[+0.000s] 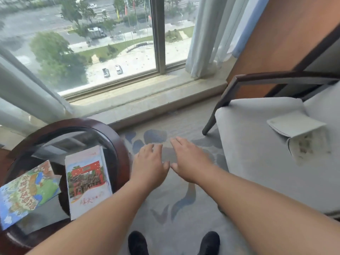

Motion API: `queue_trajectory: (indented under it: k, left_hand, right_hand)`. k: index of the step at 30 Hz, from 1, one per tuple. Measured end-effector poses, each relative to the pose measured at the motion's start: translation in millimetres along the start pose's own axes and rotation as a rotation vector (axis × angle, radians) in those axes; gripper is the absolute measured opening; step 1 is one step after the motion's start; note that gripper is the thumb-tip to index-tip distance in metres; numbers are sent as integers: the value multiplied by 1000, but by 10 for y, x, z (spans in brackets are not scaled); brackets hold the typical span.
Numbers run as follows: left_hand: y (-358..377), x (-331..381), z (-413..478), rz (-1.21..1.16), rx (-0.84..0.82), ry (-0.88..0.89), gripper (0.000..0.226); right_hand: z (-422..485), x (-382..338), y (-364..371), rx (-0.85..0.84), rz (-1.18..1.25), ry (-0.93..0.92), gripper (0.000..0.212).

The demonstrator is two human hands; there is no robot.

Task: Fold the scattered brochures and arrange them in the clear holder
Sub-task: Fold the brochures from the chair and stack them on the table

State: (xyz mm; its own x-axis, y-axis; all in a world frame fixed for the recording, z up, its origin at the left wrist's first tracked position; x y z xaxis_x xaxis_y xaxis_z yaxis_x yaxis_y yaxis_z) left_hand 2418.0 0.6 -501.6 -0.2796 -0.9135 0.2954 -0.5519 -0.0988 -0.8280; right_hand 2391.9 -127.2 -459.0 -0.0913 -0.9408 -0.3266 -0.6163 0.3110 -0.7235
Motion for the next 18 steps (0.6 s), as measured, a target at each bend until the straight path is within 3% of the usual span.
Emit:
queue_trajectory:
  k: [11, 18]
  left_hand:
    - [-41, 2097, 317, 11, -46, 171, 59]
    - [109, 3049, 708, 59, -126, 317, 57]
  right_hand:
    - [-1160, 1940, -402, 64, 234, 199, 61]
    - [-1540, 2762, -533, 107, 358, 376, 55]
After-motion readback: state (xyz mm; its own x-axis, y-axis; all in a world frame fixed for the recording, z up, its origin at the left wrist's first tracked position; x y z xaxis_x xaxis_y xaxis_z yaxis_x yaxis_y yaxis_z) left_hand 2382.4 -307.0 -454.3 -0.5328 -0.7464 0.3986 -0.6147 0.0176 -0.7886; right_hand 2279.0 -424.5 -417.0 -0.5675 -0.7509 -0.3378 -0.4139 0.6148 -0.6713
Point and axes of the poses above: each hand's wrist, its own z-axis towards the middle knuckle, its own y-axis out of the palm, x = y × z, the point moved 3 cm from there along z, towards the middle knuckle, and after that the axes turned 14 degrees about -x, right-handed, at the moved point
